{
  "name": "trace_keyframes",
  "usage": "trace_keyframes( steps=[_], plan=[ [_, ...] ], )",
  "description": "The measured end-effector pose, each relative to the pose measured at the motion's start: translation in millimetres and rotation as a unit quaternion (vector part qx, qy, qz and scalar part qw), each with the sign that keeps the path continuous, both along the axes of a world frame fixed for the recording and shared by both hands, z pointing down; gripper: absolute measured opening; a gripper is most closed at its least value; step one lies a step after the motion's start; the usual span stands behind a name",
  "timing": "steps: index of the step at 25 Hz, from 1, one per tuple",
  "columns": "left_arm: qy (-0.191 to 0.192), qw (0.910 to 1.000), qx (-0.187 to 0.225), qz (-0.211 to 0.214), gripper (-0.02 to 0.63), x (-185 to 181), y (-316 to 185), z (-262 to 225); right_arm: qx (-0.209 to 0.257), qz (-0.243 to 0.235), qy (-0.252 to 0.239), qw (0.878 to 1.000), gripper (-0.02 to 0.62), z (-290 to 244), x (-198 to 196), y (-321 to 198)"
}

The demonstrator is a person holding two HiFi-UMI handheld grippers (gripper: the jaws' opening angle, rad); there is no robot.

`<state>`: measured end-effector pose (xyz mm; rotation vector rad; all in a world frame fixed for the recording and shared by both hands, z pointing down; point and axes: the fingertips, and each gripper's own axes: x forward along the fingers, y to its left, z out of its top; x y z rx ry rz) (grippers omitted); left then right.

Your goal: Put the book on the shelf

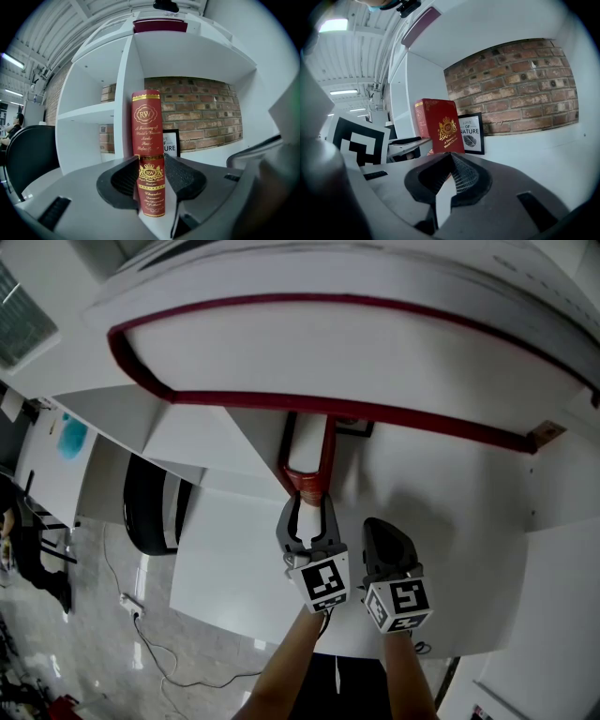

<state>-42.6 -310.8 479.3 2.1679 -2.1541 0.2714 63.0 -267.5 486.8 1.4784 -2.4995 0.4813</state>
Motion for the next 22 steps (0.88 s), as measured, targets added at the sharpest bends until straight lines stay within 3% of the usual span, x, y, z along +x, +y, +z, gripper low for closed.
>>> trace_keyframes(
  steps=[14, 22],
  plan=[
    [0.027, 0.9993, -0.006, 0.025, 0.161, 16.0, 31.4, -9.9, 0.024, 0.036, -0.003, 0.999, 0.015, -16.9, 9.0, 7.0],
    [0.03, 0.998, -0.014, 0.053, 0.109, 31.8, 54.5, -20.3, 0.035, 0.051, -0.002, 0.998, 0.015, -28.2, 13.4, 16.8]
  ],
)
